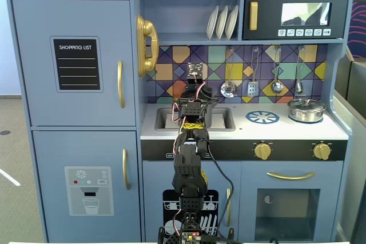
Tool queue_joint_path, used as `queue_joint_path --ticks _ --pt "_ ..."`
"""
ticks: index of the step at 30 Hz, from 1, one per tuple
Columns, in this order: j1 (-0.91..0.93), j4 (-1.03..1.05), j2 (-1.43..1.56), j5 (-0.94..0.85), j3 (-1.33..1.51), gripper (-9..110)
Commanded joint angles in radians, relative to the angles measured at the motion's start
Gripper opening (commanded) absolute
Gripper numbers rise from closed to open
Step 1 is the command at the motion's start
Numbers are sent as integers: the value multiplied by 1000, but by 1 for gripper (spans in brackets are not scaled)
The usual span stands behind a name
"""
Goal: Pick up the lid from the counter and put it on the gray recipient
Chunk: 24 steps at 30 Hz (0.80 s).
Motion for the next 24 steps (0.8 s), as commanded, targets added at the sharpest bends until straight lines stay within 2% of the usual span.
queue_joint_path --ticks 1,24 --pt "-25 -2 54 15 -28 0" --pt "-43 -38 -46 21 -5 0"
